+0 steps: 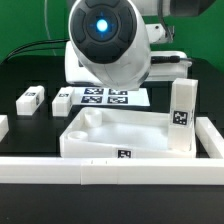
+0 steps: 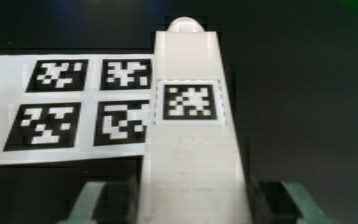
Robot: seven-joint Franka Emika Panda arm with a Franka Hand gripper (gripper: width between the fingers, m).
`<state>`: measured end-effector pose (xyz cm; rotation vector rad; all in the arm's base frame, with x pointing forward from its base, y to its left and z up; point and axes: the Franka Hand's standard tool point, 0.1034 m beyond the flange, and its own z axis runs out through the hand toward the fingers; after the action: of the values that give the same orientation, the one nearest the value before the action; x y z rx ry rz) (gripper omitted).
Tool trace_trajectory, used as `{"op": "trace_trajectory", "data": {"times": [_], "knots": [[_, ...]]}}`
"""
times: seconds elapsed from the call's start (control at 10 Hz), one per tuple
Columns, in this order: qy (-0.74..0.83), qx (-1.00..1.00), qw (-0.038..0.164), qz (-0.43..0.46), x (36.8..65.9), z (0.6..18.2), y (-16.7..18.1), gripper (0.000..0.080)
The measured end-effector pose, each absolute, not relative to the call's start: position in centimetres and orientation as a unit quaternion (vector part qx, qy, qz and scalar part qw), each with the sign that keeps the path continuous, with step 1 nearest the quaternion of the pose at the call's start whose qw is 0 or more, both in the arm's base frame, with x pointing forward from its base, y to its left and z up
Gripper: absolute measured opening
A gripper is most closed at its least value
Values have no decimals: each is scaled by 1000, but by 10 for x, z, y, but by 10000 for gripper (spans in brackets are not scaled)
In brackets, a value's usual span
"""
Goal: Assemble desk
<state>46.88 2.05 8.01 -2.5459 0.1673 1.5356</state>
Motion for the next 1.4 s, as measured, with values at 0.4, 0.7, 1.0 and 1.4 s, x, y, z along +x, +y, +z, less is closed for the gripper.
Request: {"op": "trace_trajectory", "data": {"times": [0.4,0.7,1.0,1.4], "knots": [[46,-895,82,436,480,54,18,285],[43,-929,91,357,508,98,9,285],[48,-958,87,270,539,133,11,285],[57,-984,75,151,550,135,6,285]]}}
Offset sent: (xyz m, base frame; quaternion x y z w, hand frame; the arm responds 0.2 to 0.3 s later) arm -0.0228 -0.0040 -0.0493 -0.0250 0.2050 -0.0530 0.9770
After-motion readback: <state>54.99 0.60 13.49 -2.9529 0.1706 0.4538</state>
